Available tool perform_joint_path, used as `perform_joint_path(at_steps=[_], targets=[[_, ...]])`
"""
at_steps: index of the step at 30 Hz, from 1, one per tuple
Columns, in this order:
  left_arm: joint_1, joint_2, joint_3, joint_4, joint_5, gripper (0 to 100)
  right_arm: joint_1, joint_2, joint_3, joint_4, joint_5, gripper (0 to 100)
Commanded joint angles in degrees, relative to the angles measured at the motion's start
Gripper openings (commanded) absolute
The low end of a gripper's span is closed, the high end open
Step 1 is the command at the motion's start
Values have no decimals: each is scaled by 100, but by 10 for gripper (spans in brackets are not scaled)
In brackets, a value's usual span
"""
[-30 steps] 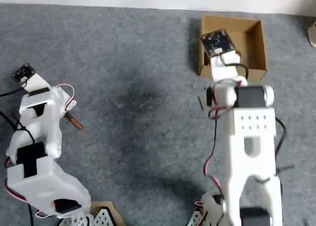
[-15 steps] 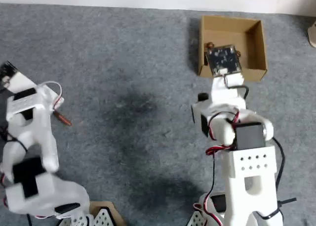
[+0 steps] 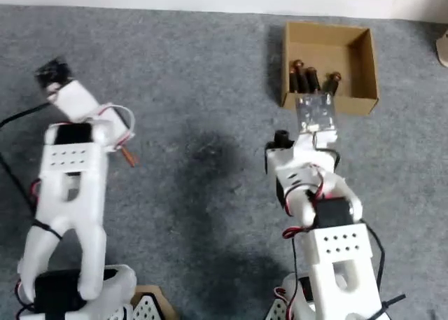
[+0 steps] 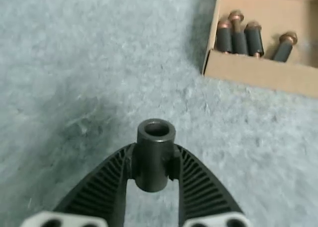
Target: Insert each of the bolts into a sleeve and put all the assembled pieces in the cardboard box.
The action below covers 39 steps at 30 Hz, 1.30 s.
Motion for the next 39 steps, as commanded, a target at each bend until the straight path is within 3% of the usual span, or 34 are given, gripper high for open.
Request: perform_joint_path(at_steps=[1, 7, 14, 17, 23, 29, 32, 39], targets=[[629, -251, -57, -352, -53, 7, -40, -198, 585, -1393, -53, 5], [1095, -251, 180, -1635, -53, 7, -40, -198, 1648, -3073, -53, 5], [1684, -295, 690, -3771, -62, 6, -585, -180, 2466, -3723, -18, 5], [1912, -286, 840, -4264, -62, 6, -813, -198, 2756, -4031, -18, 5], [2484, -303, 1130, -4712, -62, 6, -1218, -163, 3187, -4593, -18, 9], [2589, -303, 1130, -4730, -211, 6, -1385, -163, 3530, -5314, -18, 10], [2703, -303, 1138, -4721, -598, 6, -1385, -163, 3530, -5411, -18, 10], [3002, -462, 1367, -4747, -624, 6, -1393, -163, 3538, -5420, -53, 6]])
